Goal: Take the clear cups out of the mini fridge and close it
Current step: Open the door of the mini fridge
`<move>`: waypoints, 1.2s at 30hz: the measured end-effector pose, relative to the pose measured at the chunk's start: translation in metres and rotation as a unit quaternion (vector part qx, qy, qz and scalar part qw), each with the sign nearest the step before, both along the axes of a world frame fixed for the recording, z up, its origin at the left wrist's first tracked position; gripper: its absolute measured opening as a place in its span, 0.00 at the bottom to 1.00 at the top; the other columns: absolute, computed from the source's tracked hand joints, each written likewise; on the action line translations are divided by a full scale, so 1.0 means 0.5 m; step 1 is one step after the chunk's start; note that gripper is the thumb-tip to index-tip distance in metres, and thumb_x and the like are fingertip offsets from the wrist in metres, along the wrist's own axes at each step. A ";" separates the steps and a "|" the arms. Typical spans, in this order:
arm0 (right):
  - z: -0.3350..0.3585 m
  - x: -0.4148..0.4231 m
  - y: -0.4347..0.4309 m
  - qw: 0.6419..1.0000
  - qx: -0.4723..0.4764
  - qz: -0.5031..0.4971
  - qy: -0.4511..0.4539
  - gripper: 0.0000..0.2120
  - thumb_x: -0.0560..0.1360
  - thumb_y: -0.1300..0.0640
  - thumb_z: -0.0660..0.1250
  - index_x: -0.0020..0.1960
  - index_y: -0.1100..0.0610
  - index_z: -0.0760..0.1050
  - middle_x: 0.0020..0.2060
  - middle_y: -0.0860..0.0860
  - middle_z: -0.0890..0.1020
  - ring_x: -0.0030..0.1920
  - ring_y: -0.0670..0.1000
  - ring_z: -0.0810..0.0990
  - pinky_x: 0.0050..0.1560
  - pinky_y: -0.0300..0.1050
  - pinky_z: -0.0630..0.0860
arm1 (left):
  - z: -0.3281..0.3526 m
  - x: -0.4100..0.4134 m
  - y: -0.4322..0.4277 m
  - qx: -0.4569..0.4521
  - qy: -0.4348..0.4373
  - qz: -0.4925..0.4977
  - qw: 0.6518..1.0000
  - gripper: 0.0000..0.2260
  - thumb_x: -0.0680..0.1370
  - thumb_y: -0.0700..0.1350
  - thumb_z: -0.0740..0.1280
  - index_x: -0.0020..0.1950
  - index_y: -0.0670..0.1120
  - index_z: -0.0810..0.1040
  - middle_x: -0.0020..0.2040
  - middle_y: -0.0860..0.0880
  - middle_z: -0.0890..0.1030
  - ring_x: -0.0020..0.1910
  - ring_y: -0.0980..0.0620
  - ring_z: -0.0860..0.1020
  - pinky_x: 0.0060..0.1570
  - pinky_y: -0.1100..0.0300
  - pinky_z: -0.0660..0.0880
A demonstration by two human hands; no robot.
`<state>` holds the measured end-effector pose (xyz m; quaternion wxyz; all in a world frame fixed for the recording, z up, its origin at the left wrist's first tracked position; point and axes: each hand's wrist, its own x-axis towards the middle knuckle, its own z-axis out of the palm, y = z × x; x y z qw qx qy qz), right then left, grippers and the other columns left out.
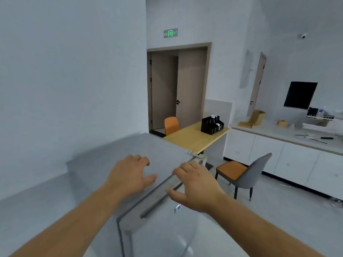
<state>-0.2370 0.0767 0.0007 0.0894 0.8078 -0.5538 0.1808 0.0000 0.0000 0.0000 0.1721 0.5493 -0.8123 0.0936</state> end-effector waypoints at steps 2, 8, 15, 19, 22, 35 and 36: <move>-0.022 0.036 -0.008 0.999 0.023 0.033 0.032 0.32 0.77 0.27 0.53 0.66 0.49 0.75 0.58 0.47 0.78 0.59 0.50 0.72 0.63 0.50 0.69 | -0.026 0.018 -0.007 0.033 0.004 0.005 0.999 0.29 0.73 0.72 0.57 0.65 0.55 0.76 0.62 0.54 0.80 0.59 0.51 0.75 0.55 0.51 0.76; -0.089 0.087 -0.017 0.996 0.005 0.086 0.015 0.20 0.79 0.36 0.62 0.46 0.53 0.75 0.41 0.47 0.73 0.43 0.48 0.67 0.48 0.44 0.68 | -0.100 0.037 -0.018 0.036 0.048 -0.006 0.998 0.25 0.75 0.69 0.57 0.59 0.55 0.78 0.58 0.54 0.81 0.55 0.51 0.74 0.53 0.49 0.75; -0.123 0.090 -0.005 0.990 0.044 0.120 -0.057 0.17 0.80 0.43 0.63 0.47 0.54 0.81 0.42 0.49 0.77 0.44 0.51 0.75 0.48 0.51 0.75 | -0.105 0.042 -0.025 0.030 0.059 -0.013 0.998 0.21 0.75 0.67 0.58 0.56 0.56 0.79 0.57 0.54 0.82 0.54 0.51 0.74 0.52 0.51 0.74; -0.111 0.084 0.008 0.988 0.087 0.109 -0.060 0.19 0.82 0.41 0.60 0.52 0.53 0.84 0.44 0.48 0.78 0.48 0.49 0.75 0.49 0.52 0.76 | -0.102 0.048 -0.017 0.050 0.074 -0.013 0.996 0.20 0.75 0.66 0.58 0.57 0.56 0.78 0.57 0.54 0.81 0.54 0.51 0.74 0.53 0.51 0.74; -0.097 0.070 0.023 0.992 0.072 0.084 -0.056 0.20 0.82 0.43 0.60 0.42 0.55 0.80 0.38 0.49 0.76 0.41 0.50 0.74 0.41 0.54 0.76 | -0.100 0.046 -0.014 0.062 0.076 -0.011 0.995 0.18 0.75 0.64 0.60 0.57 0.55 0.78 0.58 0.54 0.81 0.55 0.51 0.74 0.52 0.52 0.73; -0.071 -0.101 0.097 0.970 0.146 -0.195 0.029 0.18 0.79 0.54 0.66 0.67 0.60 0.70 0.59 0.58 0.74 0.60 0.59 0.72 0.52 0.53 0.77 | -0.110 -0.015 -0.002 0.087 0.068 -0.001 0.994 0.20 0.80 0.64 0.60 0.66 0.56 0.76 0.67 0.51 0.79 0.64 0.45 0.74 0.58 0.46 0.74; -0.073 -0.118 0.101 0.965 0.153 -0.211 0.032 0.18 0.79 0.57 0.65 0.67 0.60 0.70 0.60 0.58 0.74 0.60 0.59 0.71 0.51 0.53 0.78 | -0.109 -0.024 -0.001 0.091 0.065 -0.004 0.994 0.20 0.80 0.63 0.61 0.67 0.56 0.76 0.68 0.50 0.79 0.65 0.44 0.74 0.59 0.46 0.74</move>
